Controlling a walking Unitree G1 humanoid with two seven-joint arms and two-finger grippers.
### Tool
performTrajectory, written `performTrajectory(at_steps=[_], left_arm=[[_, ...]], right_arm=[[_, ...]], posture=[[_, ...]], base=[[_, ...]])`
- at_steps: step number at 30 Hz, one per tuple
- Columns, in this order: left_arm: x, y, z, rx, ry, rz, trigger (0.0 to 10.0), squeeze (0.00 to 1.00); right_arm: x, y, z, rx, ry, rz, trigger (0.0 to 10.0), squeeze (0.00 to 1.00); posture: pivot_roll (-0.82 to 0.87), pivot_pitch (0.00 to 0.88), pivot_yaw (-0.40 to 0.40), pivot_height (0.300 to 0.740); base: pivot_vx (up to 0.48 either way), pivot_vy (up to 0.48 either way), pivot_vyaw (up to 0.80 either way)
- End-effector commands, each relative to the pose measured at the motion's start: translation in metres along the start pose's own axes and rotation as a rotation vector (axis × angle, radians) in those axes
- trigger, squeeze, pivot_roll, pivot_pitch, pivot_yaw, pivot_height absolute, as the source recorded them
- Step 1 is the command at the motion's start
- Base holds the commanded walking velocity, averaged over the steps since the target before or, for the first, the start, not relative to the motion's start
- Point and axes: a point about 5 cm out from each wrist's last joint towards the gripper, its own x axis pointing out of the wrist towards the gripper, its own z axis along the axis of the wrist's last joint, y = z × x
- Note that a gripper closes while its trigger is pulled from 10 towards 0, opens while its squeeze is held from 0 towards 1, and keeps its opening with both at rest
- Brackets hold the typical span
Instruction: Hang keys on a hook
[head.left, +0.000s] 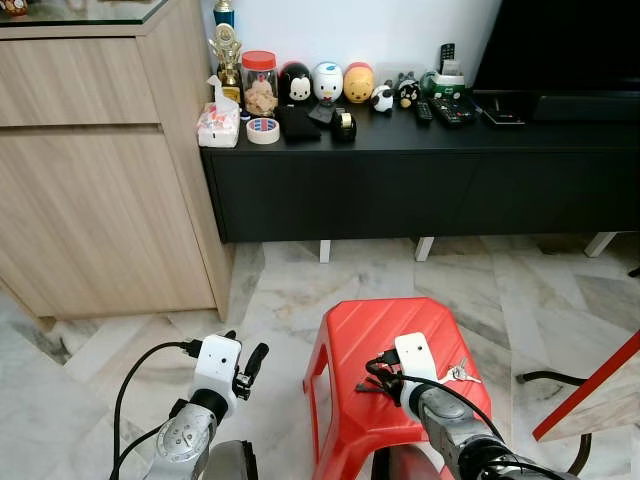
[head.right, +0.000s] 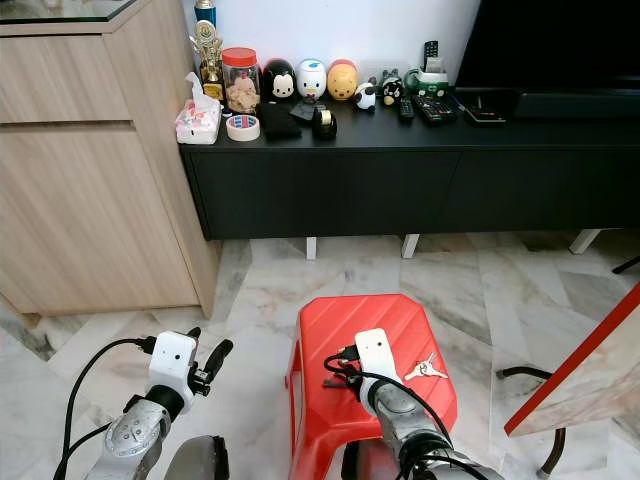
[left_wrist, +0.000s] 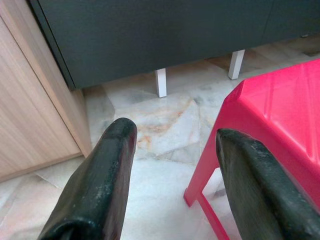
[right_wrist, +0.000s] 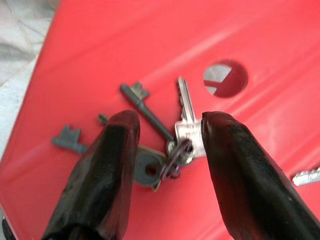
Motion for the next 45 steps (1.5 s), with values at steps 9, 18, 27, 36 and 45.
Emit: performTrajectory(at_steps=[9,18,27,36,45], left_arm=[[0.000,0.000,0.000,0.000,0.000,0.003,10.0,0.00],[0.000,0.001,-0.001,0.003,0.004,0.005,10.0,0.00],[0.000,0.001,-0.001,0.002,0.005,0.004,10.0,0.00],[0.000,0.001,-0.001,0.004,0.006,0.004,10.0,0.00],[0.001,0.002,-0.002,0.005,0.009,0.008,10.0,0.00]], right_arm=[[-0.001,-0.002,-0.009,0.009,0.047,-0.008,6.9,0.00],[-0.001,-0.002,-0.009,0.020,0.046,-0.016,0.0,0.00],[-0.001,-0.003,-0.009,0.021,0.045,-0.018,0.0,0.00],[-0.001,-0.004,-0.007,0.022,0.021,-0.043,0.0,0.00],[-0.003,-0.006,0.004,0.194,-0.145,-0.092,10.0,0.00]], posture=[[0.08,0.000,-0.075,0.599],[0.08,0.000,-0.075,0.599],[0.08,0.000,-0.074,0.599],[0.08,0.000,-0.074,0.599],[0.08,0.000,-0.075,0.599]], base=[[0.000,0.000,0.00],[0.000,0.000,0.00],[0.000,0.000,0.00],[0.000,0.000,0.00],[0.000,0.000,0.00]])
